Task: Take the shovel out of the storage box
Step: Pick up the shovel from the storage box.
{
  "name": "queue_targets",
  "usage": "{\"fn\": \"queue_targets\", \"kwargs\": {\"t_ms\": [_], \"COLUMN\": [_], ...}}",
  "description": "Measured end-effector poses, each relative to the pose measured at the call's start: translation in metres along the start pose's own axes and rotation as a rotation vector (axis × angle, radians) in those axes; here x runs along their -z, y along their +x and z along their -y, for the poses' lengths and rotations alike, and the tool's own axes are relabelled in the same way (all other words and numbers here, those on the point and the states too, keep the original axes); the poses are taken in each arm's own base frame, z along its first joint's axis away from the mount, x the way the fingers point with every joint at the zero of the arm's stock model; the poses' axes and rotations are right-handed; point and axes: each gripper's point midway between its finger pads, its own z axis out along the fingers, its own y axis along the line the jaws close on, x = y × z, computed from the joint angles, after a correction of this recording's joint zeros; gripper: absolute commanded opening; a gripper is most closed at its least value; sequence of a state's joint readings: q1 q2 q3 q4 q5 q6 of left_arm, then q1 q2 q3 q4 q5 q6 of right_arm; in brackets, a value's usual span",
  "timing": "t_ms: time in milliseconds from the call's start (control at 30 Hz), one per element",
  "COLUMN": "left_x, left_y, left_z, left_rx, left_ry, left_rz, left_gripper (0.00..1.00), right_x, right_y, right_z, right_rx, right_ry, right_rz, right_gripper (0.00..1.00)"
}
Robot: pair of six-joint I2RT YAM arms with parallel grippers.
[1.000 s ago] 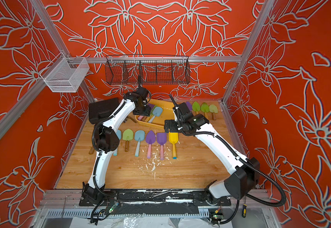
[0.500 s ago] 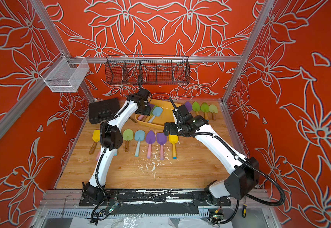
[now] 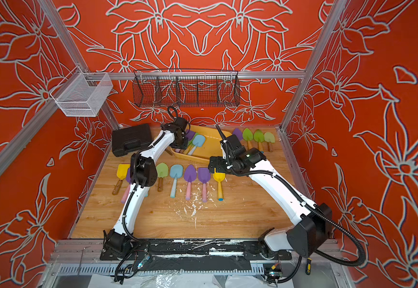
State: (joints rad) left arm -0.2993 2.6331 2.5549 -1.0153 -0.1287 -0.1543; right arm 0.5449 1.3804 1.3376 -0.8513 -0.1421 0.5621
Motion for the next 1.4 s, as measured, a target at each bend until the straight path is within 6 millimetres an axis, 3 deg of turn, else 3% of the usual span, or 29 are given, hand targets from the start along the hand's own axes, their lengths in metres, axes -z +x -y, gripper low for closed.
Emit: {"fn": "queue_targets", "kwargs": {"t_ms": [133,500,700,900,1167,1267,1400], "left_x": [0.0,0.001,0.017,0.059,0.14,0.165,0.193], "left_y": [0.0,0.001,0.003,-0.003,-0.02,-0.014,0.009], "left_z": [0.002,0.004,0.0,-0.007,-0.001,0.012,0.037], "left_rx": [0.006,-0.002,-0.002,0.006,0.03,0.027,0.019], "left_ry": [0.01,0.019,0.008,0.006,0.044,0.069,0.11], "left_rz": [0.001,0.002,0.002,0.045,0.175,0.199,0.2], "left_gripper": [0.27,0.12,0.0,0.0,0.0,0.0,0.0], "right_x": [0.0,0.0,0.004,0.009,0.01,0.011,0.014], "right_y": [0.0,-0.001,-0.005,-0.009,-0.02,-0.029,-0.047], "right_z": [0.0,0.001,0.006,0.011,0.017,0.02,0.018], "right_rx": [-0.007,-0.019,-0.019,-0.02,-0.047,-0.073,-0.127], "right_ry": [0.0,0.009,0.034,0.053,0.053,0.048,-0.004], "right_rz": [0.0,0.008,0.034,0.066,0.105,0.131,0.185], "right_gripper": [0.98,0.98,0.98,0.98,0.98,0.97,0.91]}}
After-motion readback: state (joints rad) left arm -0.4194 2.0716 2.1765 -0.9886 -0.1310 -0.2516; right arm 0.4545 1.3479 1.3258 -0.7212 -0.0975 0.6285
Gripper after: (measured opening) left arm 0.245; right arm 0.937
